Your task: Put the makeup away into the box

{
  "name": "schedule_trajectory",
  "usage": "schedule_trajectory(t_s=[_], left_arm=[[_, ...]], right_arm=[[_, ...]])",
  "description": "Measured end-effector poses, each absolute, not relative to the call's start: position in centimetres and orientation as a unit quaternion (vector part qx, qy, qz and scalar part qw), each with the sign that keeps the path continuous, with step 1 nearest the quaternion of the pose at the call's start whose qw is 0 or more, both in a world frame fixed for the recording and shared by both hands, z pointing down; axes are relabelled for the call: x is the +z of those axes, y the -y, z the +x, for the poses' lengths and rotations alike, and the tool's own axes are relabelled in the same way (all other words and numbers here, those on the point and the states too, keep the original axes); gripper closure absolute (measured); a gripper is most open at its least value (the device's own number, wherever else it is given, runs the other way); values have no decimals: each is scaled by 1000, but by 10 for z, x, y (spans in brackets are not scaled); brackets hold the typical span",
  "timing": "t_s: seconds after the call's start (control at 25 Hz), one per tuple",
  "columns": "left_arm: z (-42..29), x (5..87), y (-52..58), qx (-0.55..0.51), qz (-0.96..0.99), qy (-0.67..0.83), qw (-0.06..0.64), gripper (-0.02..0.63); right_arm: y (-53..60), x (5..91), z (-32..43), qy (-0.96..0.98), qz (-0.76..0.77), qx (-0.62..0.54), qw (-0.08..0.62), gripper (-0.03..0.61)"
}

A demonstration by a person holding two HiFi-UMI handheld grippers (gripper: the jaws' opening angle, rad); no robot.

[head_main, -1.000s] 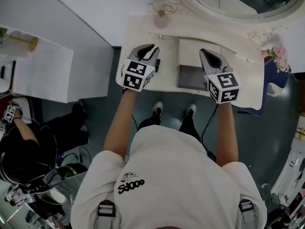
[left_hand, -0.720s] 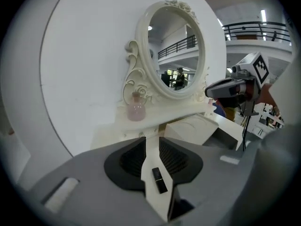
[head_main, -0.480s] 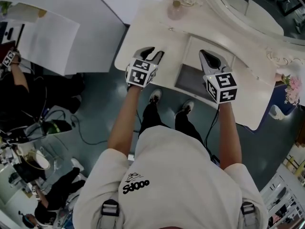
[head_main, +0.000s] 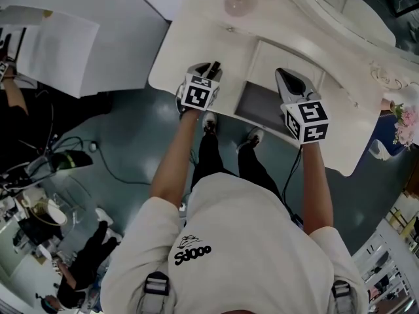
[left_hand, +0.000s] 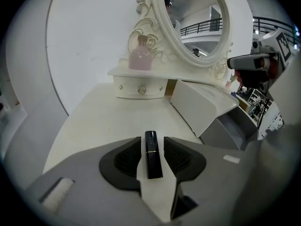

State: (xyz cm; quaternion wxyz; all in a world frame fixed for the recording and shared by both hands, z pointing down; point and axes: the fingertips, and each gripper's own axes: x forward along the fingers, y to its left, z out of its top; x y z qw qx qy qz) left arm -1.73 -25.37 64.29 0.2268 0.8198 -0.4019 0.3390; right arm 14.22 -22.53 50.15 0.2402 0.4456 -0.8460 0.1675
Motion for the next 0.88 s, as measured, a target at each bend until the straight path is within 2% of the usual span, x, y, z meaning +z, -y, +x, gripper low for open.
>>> schedule_trajectory(t_s=[0.24,0.48,0.88], left_arm=[[-19,657,247,361,808,404,232,492],[-23,650,246,363,811,400,224,497],[-5,567,257,313,856,375,167,499]], right_arm=[[218,504,151,838,457,173,242,577],[218,492,153,834,471,167,234,577],[205,452,168,818,519,140,205,577]])
